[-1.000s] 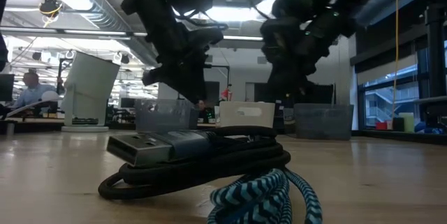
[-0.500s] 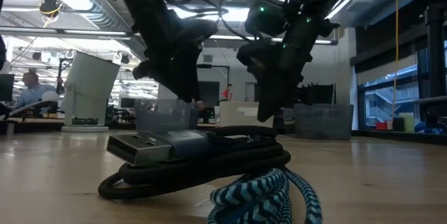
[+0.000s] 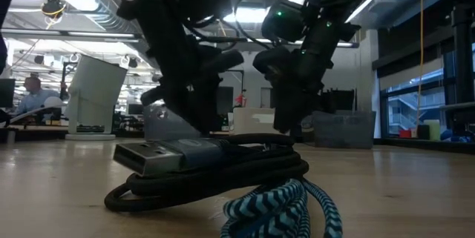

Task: Pick and place items into bin
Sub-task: Put the card reader box into the left black bin

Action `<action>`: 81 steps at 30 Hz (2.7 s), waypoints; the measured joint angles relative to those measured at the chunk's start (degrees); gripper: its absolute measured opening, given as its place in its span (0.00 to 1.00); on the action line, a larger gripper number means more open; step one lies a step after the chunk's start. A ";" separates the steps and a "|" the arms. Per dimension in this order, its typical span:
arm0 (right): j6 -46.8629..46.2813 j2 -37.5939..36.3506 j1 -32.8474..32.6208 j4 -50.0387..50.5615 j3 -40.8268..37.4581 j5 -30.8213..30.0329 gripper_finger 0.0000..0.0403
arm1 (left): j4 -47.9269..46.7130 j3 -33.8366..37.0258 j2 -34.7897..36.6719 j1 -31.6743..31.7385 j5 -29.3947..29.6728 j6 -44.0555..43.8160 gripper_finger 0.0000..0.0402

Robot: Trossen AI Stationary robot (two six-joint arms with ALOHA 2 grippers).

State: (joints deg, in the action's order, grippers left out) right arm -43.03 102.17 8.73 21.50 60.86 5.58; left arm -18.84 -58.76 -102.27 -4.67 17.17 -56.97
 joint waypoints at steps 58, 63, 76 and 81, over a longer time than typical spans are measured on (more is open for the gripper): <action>3.57 0.78 6.11 -9.10 -0.18 9.95 0.54 | -1.36 0.00 1.62 2.21 4.19 0.70 0.11; 4.28 0.78 6.16 -10.74 -0.18 10.64 0.54 | -1.31 0.00 0.02 2.25 3.73 0.72 0.09; 4.90 0.78 6.16 -11.25 -0.17 12.39 0.54 | -0.65 -0.13 -2.11 1.95 0.04 0.64 0.08; 7.58 0.78 6.16 -11.50 -0.17 12.70 0.54 | -0.73 -0.13 -2.11 1.20 -1.32 0.67 0.08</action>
State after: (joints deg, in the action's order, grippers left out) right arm -35.44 102.96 14.90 10.00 60.69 18.28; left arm -19.57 -58.89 -104.38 -3.47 15.85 -56.31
